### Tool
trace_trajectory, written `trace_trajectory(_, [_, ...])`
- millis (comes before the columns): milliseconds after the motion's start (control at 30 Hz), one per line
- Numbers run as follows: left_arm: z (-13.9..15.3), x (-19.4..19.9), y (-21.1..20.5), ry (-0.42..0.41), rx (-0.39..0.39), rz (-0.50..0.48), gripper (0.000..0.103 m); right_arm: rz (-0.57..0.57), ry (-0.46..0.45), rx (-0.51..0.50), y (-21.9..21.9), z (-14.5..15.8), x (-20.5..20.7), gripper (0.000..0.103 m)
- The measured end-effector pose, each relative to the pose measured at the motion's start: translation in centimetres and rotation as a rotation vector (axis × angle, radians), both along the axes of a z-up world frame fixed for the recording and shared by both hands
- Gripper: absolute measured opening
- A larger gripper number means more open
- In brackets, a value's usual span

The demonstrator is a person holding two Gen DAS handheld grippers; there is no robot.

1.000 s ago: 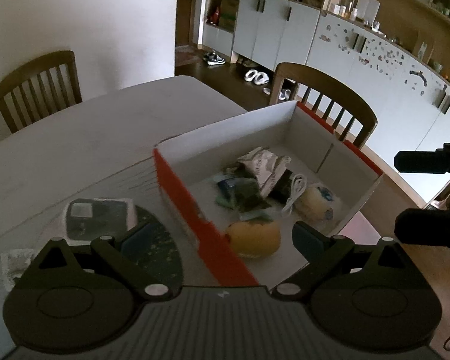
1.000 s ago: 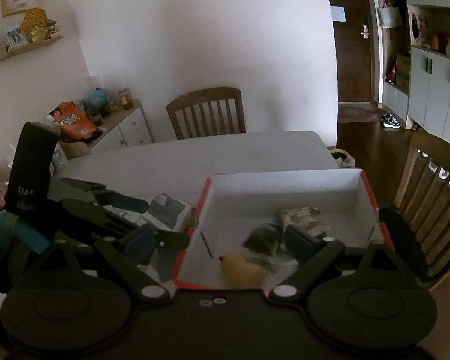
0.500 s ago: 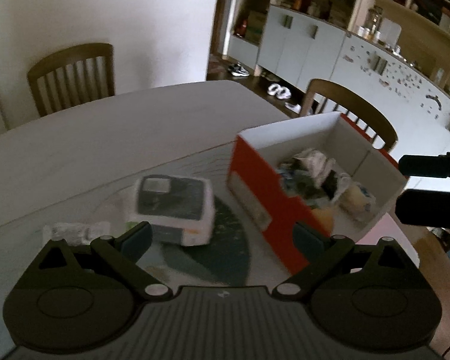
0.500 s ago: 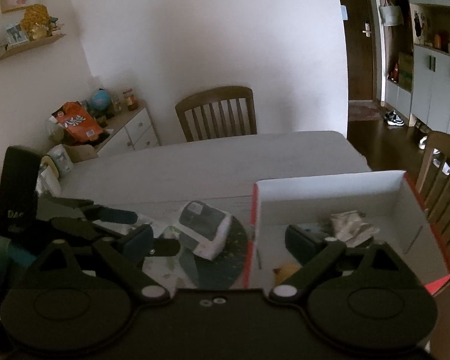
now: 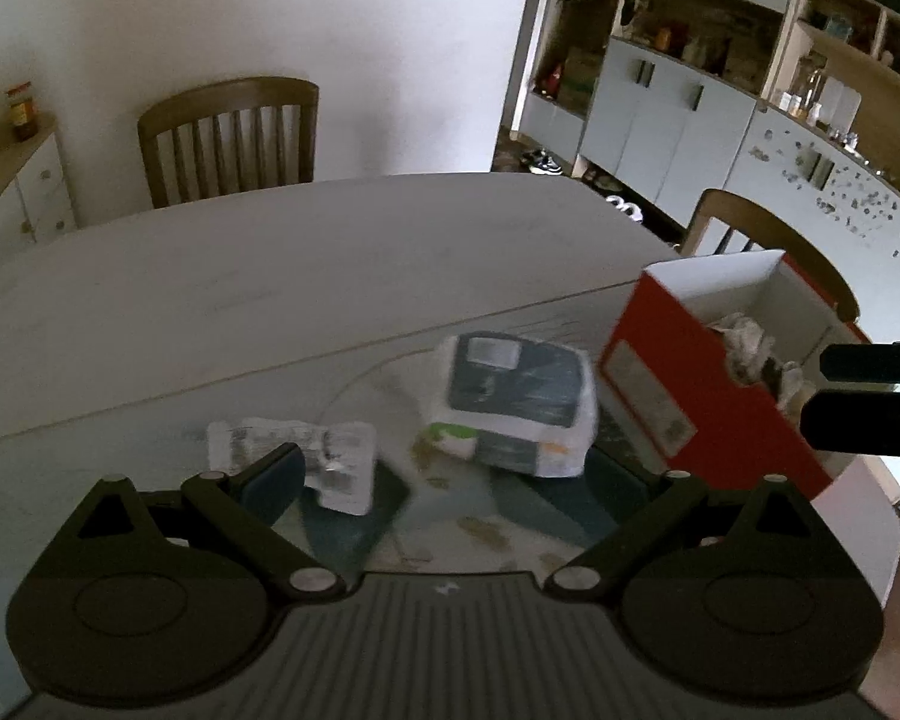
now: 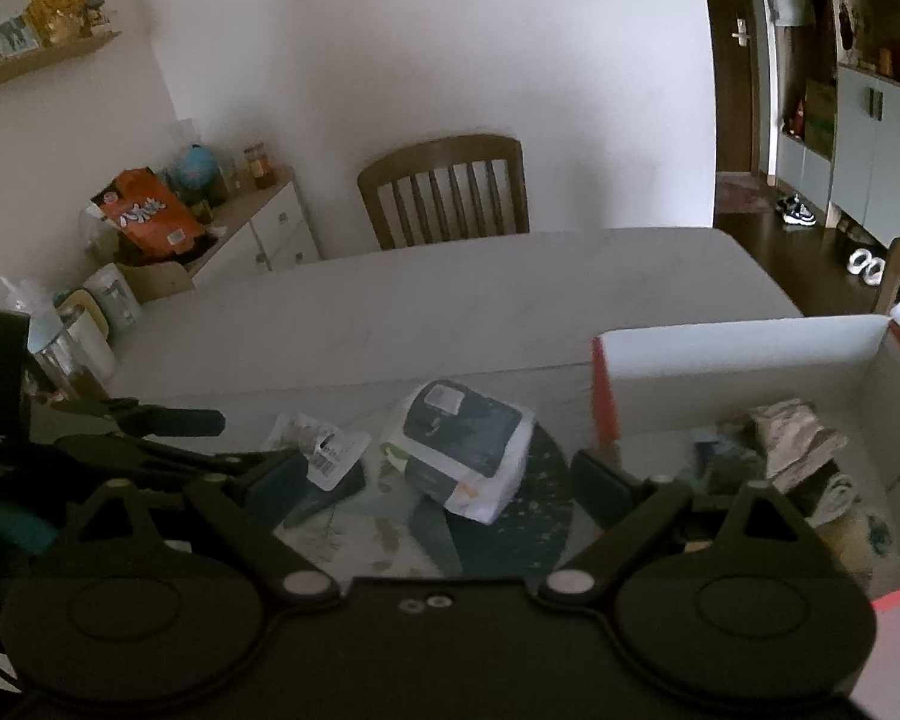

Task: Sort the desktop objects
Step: 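Move both tools back from the shoebox to the white-green package, then grasp the white printed wrapper with the left tool while the right tool grasps the white-green package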

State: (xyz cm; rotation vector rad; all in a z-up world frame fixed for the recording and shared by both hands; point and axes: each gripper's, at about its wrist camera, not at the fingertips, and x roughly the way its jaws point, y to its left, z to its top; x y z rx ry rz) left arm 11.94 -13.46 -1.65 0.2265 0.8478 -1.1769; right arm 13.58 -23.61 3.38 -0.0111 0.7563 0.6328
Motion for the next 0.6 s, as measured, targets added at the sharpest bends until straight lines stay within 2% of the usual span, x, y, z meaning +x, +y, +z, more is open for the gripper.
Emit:
trace_trajectory(200, [-1.9, 1.6, 0.4, -0.015, 0.009, -0.031, 0.1, 0.01, 0.021, -0.029, 2.7, -1.5, 0.9, 0.095])
trace_trajectory(433, [-3.5, 3.6, 0.0, -0.105, -0.002, -0.138, 0.1, 0.008, 0.048, -0.066, 4.5, -3.2, 1.9, 0.095])
trace_trajectory(600, [-4.9, 5.5, -0.5, -0.125, -0.009, -0.225, 0.1, -0.007, 0.068, -0.088, 5.4, -4.4, 2.6, 0.095])
